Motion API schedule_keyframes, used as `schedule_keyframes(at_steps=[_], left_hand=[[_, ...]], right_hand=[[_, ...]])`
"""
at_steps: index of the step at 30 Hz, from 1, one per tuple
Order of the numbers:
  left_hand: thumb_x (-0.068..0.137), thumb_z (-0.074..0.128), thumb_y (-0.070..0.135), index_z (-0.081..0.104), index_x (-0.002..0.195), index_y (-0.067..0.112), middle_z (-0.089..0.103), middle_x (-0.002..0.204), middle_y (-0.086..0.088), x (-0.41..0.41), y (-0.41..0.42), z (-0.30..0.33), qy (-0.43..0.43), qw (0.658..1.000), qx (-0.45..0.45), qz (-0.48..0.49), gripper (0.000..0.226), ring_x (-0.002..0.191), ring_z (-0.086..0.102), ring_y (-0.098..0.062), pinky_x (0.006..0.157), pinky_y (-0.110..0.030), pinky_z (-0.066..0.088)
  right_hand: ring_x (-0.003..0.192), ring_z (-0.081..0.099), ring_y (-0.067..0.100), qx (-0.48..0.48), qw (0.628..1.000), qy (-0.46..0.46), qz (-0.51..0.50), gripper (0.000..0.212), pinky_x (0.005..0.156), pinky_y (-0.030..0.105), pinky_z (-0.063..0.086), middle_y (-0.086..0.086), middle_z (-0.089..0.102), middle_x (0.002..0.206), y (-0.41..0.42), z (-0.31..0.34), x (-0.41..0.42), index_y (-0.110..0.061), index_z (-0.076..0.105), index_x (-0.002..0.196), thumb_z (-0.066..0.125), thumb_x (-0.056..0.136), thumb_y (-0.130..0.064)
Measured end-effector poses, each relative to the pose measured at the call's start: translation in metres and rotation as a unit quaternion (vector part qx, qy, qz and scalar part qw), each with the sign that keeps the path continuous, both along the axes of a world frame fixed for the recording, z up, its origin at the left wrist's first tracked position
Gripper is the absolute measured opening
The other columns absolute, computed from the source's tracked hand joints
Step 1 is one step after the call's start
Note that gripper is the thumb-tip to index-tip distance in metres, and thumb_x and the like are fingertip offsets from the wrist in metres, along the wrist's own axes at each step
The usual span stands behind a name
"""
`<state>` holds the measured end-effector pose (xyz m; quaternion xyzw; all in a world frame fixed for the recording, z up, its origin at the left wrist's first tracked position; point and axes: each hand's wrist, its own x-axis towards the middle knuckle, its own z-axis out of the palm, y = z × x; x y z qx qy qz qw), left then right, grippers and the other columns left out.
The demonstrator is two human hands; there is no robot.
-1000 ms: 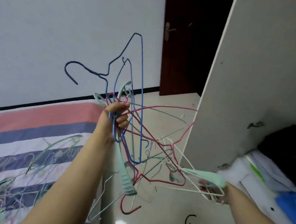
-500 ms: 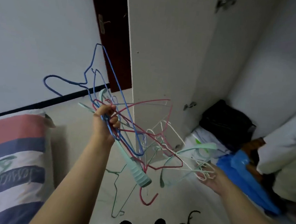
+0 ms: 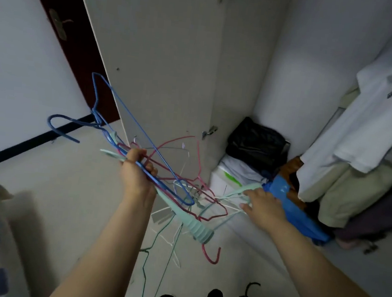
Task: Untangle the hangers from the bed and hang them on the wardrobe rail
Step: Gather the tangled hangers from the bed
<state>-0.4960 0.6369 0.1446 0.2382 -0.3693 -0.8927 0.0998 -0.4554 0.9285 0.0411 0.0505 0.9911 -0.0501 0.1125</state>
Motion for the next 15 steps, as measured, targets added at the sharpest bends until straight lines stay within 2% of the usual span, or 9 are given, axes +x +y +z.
schedule_keyframes(at_steps=[3,5,7,12,15], left_hand=[[0.081,0.048,0.004,0.037,0.071,0.014,0.037,0.047,0.005,-0.012,-0.006,-0.005,-0.013,1.0,0.004,0.021,0.018,0.032,0.03,-0.008,0.035,-0.016,0.023],[0.081,0.05,0.004,0.038,0.072,0.015,0.039,0.048,0.005,-0.022,-0.016,-0.012,-0.024,0.999,0.007,0.032,0.019,0.031,0.032,-0.009,0.035,-0.015,0.024],[0.083,0.051,0.005,0.04,0.072,0.016,0.042,0.049,0.005,-0.027,-0.023,-0.019,-0.026,0.999,0.014,0.037,0.018,0.031,0.034,-0.008,0.035,-0.014,0.026],[0.086,0.051,0.007,0.045,0.068,0.018,0.046,0.049,0.006,-0.038,-0.046,-0.032,-0.021,0.998,0.052,0.03,0.023,0.033,0.036,-0.007,0.035,-0.015,0.03],[0.088,0.051,0.009,0.046,0.066,0.018,0.042,0.046,0.006,-0.039,-0.05,-0.037,-0.028,0.998,0.061,0.015,0.023,0.034,0.036,-0.008,0.037,-0.015,0.03]], right_hand=[[0.113,0.048,0.026,0.008,1.0,0.001,0.008,0.04,0.091,0.035,0.036,0.006,0.053,0.12,-0.011,-0.004,-0.013,-0.022,0.058,0.121,0.042,0.096,-0.049],[0.107,0.052,0.026,-0.075,0.997,0.01,-0.001,0.035,0.083,0.032,0.04,0.005,0.054,0.107,-0.022,-0.002,-0.025,-0.015,0.064,0.109,0.047,0.096,-0.042],[0.1,0.055,0.023,-0.133,0.991,0.024,-0.005,0.029,0.078,0.032,0.041,0.0,0.05,0.099,-0.025,0.001,-0.031,-0.014,0.066,0.102,0.049,0.096,-0.037],[0.093,0.055,0.018,-0.167,0.981,0.096,-0.02,0.02,0.079,0.036,0.046,-0.003,0.052,0.103,-0.02,-0.002,-0.053,-0.02,0.068,0.094,0.054,0.095,-0.034],[0.094,0.055,0.019,-0.219,0.97,0.08,-0.071,0.018,0.084,0.038,0.047,-0.001,0.051,0.104,0.001,-0.004,-0.065,-0.02,0.068,0.091,0.054,0.095,-0.032]])
